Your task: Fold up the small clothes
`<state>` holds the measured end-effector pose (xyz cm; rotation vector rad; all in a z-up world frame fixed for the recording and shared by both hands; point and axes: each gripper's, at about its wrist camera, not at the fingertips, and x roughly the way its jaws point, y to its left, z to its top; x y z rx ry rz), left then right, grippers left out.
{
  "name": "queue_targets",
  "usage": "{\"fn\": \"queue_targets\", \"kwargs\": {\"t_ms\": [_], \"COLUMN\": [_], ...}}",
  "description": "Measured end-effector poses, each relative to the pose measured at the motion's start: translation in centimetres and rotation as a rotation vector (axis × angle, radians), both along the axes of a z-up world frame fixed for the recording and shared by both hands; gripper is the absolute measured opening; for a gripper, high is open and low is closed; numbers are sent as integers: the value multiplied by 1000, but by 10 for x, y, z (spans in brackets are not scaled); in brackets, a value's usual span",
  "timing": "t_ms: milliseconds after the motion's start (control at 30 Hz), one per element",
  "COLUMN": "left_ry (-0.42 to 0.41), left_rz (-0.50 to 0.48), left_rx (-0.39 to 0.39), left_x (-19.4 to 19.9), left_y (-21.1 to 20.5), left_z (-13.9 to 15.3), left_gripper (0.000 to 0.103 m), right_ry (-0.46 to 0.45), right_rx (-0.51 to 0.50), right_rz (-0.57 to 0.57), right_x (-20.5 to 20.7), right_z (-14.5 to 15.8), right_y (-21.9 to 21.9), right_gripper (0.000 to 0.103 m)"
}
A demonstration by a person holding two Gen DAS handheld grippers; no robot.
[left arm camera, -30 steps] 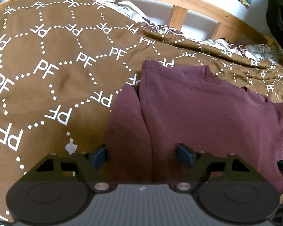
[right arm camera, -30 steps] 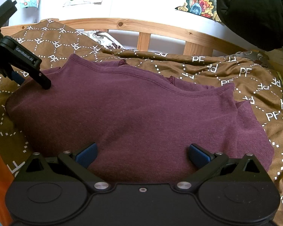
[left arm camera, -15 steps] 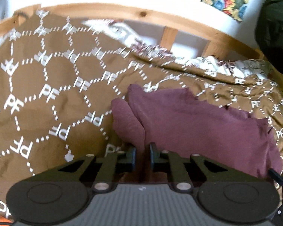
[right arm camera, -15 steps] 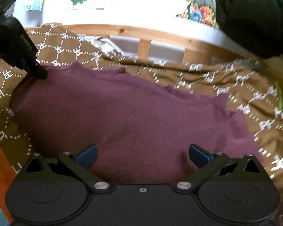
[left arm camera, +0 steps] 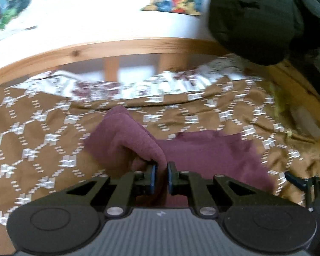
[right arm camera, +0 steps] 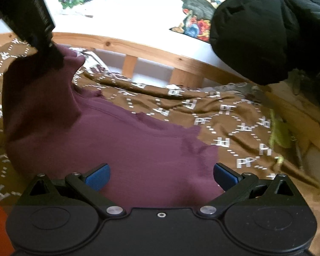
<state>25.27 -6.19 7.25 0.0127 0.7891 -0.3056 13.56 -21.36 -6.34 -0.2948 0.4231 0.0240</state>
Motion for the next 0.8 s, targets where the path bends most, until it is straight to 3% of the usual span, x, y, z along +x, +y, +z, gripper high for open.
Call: {"fn": "queue_targets", "kwargs": {"t_ms": [133, 233, 400, 500, 667, 800], "left_ry": [1, 21, 73, 74, 101, 98], "left_rz": [-93, -146, -182, -204, -261, -304], "left_rx": [-12, -8, -69, -101, -190, -220], "left_x": [0, -2, -6, -12, -21, -29], "left_y": [-50, -75, -83, -79, -73, -74], "left_z": [-8, -21, -45, -54, -58, -54], "left_gripper": [11, 4, 5, 6, 27, 37], "right_ry": [-40, -59, -75, -90, -94, -81], "right_rx": [-7, -7, -37, 3, 58, 57], "right_rz": [-53, -97, -179, -217, -246, -261], "right_x": [3, 4, 8, 8, 9, 12], "right_z": [8, 13, 12, 14, 14, 11], "right_y": [-24, -45, -72, -87, -97, -99], "right_gripper": [102, 102, 102, 102, 102, 102]}}
